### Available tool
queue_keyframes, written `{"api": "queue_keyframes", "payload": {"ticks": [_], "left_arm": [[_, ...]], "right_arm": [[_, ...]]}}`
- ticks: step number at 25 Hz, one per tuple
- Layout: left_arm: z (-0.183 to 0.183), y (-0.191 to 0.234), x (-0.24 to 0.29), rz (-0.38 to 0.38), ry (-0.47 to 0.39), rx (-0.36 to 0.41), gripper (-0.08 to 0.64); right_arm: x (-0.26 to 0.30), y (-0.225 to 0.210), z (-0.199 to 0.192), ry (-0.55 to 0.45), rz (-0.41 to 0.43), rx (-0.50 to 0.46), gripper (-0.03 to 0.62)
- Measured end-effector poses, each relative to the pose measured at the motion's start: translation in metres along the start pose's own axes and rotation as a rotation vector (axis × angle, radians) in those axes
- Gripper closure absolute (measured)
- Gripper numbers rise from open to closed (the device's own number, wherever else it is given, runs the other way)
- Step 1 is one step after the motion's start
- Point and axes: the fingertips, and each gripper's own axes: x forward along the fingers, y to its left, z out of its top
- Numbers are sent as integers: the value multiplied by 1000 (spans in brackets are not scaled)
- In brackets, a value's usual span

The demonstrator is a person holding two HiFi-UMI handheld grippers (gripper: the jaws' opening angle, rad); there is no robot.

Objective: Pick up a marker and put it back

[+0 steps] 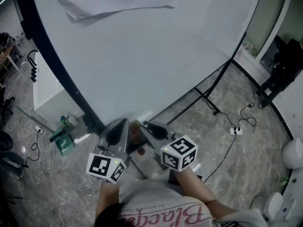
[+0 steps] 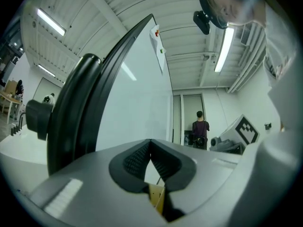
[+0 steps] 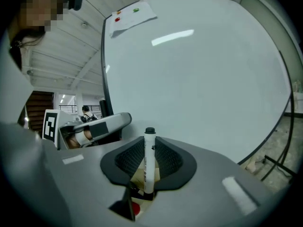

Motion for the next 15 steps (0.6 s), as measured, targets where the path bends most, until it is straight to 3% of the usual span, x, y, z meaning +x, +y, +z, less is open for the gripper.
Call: {"api": "queue_keyframes", "payload": {"ticks": [5,9,15], "left_arm": [[9,-13,-1,-34,-25,20,561],[20,-25,-6,-74,-48,34,560],[36,-34,-10,-122,-85,51,560]], "right_arm": [[-25,23,37,-161,-9,-154,522],[-48,43,68,-299,7,-214,522],[-64,53,91,-367,-7,-254,522]]}}
